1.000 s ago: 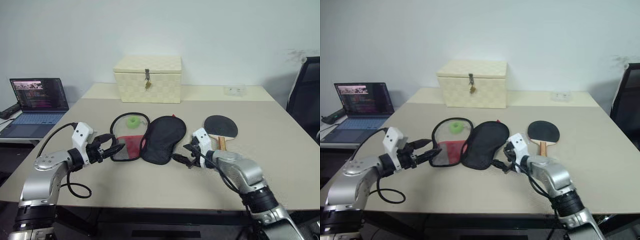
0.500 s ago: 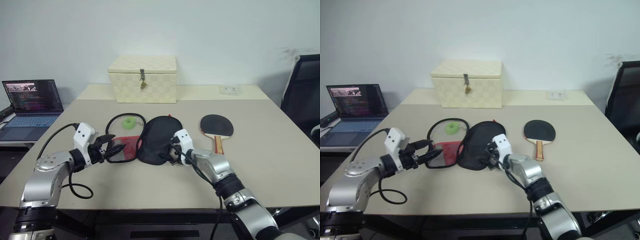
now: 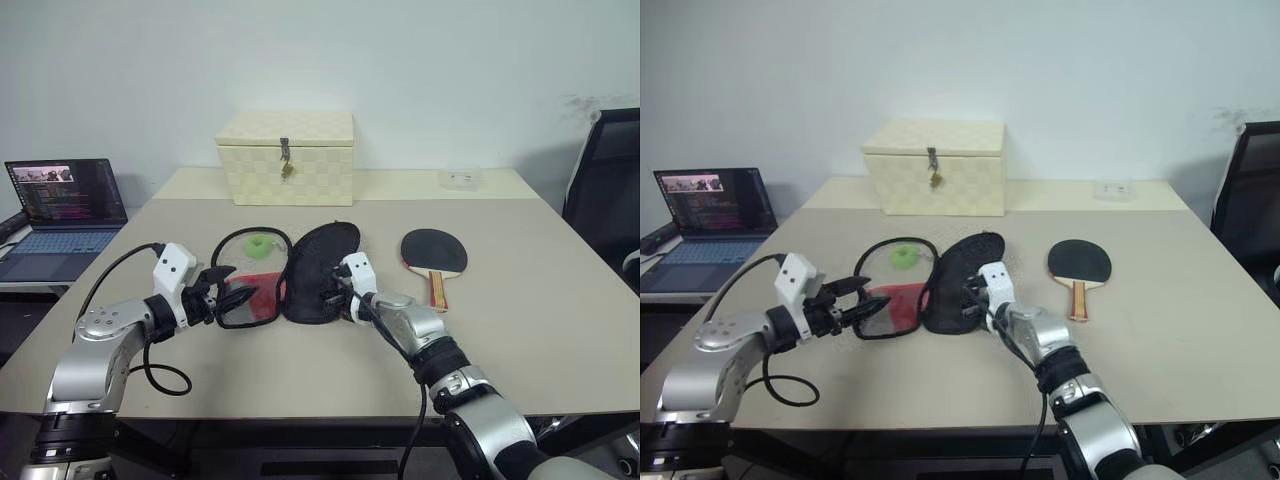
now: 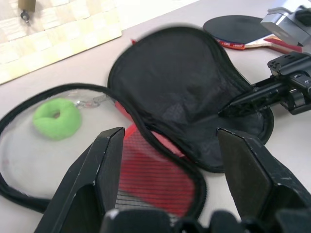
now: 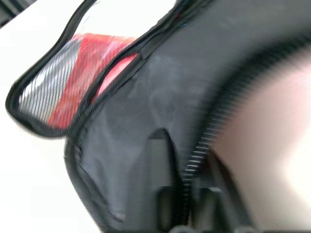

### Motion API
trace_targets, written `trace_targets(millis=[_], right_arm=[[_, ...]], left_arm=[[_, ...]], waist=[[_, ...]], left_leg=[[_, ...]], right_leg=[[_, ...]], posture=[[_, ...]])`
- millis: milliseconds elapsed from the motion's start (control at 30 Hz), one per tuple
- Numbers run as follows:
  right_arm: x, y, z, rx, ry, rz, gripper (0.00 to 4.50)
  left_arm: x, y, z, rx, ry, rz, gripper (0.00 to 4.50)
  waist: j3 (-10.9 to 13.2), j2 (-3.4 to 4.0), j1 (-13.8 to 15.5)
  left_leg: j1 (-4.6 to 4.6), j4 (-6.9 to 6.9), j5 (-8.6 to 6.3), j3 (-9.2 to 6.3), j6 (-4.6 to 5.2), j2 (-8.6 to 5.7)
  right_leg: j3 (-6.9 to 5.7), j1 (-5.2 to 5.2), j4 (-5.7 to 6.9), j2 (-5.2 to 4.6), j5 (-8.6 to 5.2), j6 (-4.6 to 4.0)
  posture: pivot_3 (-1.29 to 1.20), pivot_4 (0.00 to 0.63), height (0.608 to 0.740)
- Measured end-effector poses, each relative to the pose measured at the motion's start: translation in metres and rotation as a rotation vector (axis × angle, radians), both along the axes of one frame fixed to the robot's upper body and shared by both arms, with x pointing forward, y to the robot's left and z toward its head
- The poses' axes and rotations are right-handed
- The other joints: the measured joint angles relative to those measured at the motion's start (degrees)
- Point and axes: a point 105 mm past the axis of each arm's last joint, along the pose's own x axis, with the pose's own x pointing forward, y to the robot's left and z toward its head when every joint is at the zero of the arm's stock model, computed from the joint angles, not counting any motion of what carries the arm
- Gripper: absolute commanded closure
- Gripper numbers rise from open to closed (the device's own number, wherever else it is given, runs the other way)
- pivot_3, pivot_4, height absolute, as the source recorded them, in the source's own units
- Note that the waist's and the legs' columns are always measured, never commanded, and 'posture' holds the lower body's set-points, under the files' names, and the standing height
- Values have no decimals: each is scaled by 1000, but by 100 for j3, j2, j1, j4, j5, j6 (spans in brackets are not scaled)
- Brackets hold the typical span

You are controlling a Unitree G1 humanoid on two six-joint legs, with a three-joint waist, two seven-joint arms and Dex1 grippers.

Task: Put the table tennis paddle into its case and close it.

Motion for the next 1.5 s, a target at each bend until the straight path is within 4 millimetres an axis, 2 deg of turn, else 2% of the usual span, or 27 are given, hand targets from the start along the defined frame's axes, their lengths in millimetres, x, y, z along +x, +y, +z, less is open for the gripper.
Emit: trace_targets(millis=[67,167,400,533,700,800,933,1067,1167,1333,1400,1500], right_arm=[[1,-14,0,14,25,-26,4466],[-3,-48,-10,19,86,-89,4466],[-11,-82,-2,69,117,-189,4466],[-15,-92,1,84,117,-242,4466],[-17,-84,-1,87,127,-252,4466],[-18,-81,-3,55,122,-232,3771],[-17,-90,-4,-5,93,-218,2416],[-11,-118,6,-131,2,-226,1059],[-9,-143,21,-203,-76,-249,19],[-12,-170,52,-237,-171,-303,19],[-13,-178,52,-242,-160,-349,19],[-15,-188,38,-239,-102,-419,19]], left_arm=[[0,-3,0,2,1,-12,1224],[2,-12,0,5,5,-50,1224],[9,-31,3,10,-2,-130,1224],[14,-36,2,12,-2,-154,1224],[18,-39,3,18,-7,-172,1224],[18,-42,1,21,-6,-187,1224],[18,-41,-2,16,1,-186,1224],[19,-43,-2,12,-11,-187,1224],[19,-44,-5,6,-10,-180,1224],[18,-50,-8,-17,-7,-194,1224],[18,-53,-7,-32,-11,-208,1224],[18,-56,-3,-36,-22,-220,1224]], waist=[[0,0,16],[0,0,73],[0,0,94],[0,0,84],[0,0,66],[0,0,67],[0,0,68],[0,0,76],[0,0,92],[0,0,89],[0,0,90],[0,0,94]], left_leg=[[-2,0,0,-2,0,-2],[-7,0,0,-2,0,-4],[-8,1,0,4,0,-3],[-10,0,0,9,1,-2],[-12,-1,0,11,1,-2],[-13,0,0,11,1,-4],[-18,2,0,11,1,-5],[-26,4,0,12,1,-7],[-38,5,0,11,1,-7],[-42,4,0,11,1,-4],[-42,6,0,11,1,-4],[-42,8,0,12,1,-6]], right_leg=[[-2,0,-2,-1,0,0],[-2,-1,-6,-3,0,0],[3,-9,4,-1,0,0],[6,-13,4,1,-1,1],[9,-16,5,1,-1,1],[8,-17,4,1,-1,1],[6,-19,4,1,-1,1],[1,-22,-1,0,-1,2],[-1,-31,-2,0,-1,2],[-3,-34,-3,0,-1,2],[-4,-33,-3,0,-1,2],[-4,-32,-1,0,-1,2]], posture=[[0,150,740],[0,150,740],[0,150,740],[0,150,740],[0,150,740],[0,150,740],[0,150,740],[0,150,740],[0,150,740],[0,150,740],[0,150,740],[0,150,740]])
